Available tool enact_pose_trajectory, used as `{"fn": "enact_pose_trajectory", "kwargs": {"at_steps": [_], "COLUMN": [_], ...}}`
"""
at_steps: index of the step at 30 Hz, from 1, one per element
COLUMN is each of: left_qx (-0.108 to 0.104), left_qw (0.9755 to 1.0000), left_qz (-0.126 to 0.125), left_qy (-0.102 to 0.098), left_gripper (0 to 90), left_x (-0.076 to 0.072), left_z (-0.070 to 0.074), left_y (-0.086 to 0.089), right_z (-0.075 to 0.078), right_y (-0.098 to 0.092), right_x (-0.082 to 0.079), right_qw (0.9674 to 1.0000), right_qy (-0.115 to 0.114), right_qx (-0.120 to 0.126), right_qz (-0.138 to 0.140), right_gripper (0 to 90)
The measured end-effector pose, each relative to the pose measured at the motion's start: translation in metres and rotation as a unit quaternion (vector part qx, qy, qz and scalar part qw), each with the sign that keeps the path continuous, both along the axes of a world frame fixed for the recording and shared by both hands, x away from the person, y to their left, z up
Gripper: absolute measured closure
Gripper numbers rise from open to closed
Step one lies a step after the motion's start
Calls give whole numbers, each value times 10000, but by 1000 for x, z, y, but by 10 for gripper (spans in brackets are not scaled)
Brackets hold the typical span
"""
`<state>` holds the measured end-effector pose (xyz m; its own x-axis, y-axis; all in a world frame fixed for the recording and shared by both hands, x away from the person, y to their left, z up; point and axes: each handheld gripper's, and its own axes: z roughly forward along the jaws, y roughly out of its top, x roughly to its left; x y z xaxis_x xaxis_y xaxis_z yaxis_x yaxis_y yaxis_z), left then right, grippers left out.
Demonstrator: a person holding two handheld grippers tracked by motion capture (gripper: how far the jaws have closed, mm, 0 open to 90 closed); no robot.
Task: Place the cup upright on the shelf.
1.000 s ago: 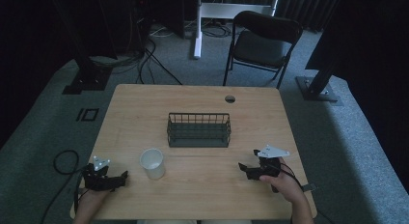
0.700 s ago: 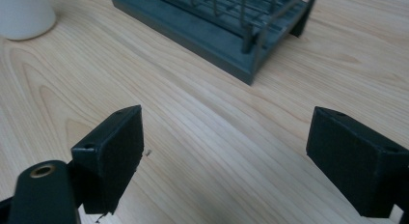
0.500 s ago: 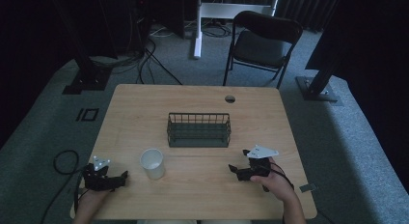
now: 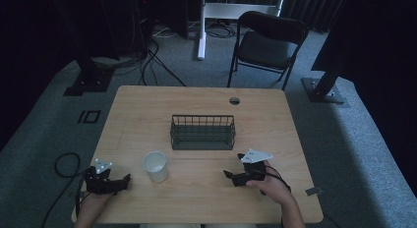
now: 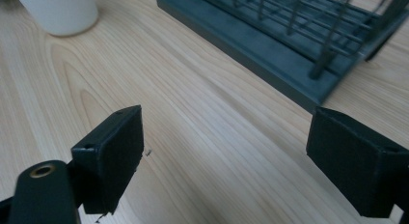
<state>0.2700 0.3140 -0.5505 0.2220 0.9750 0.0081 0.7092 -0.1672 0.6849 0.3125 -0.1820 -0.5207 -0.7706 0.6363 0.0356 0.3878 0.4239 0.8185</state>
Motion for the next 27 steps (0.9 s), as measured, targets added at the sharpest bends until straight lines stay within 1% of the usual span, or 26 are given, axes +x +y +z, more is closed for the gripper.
{"fn": "enact_pose_trajectory", "kwargs": {"at_steps": [6, 10, 21, 22, 25, 27], "left_qx": [-2, -1, -1, -1, -1, -1], "left_qw": [10000, 10000, 10000, 10000, 10000, 10000], "left_qz": [1, 0, 0, 0, 0, 0], "left_qy": [-1, 1, 0, 0, 0, -1], "left_gripper": [1, 1, 1, 1, 1, 1], "left_x": [0, 0, 0, 0, 0, 0], "left_z": [0, 0, 0, 0, 0, 0], "left_y": [0, 0, 0, 0, 0, 0], "right_z": [-3, -3, 2, 2, 1, 1], "right_y": [14, 21, 48, 48, 55, 59], "right_x": [1, 1, 1, 1, 0, 0], "right_qw": [9999, 9997, 9985, 9985, 9979, 9978], "right_qy": [3, 7, -85, -85, -65, -60], "right_qx": [-67, -64, 1, 1, 3, 25], "right_qz": [135, 224, 543, 543, 647, 667], "right_gripper": [129, 128, 128, 128, 128, 128]}}
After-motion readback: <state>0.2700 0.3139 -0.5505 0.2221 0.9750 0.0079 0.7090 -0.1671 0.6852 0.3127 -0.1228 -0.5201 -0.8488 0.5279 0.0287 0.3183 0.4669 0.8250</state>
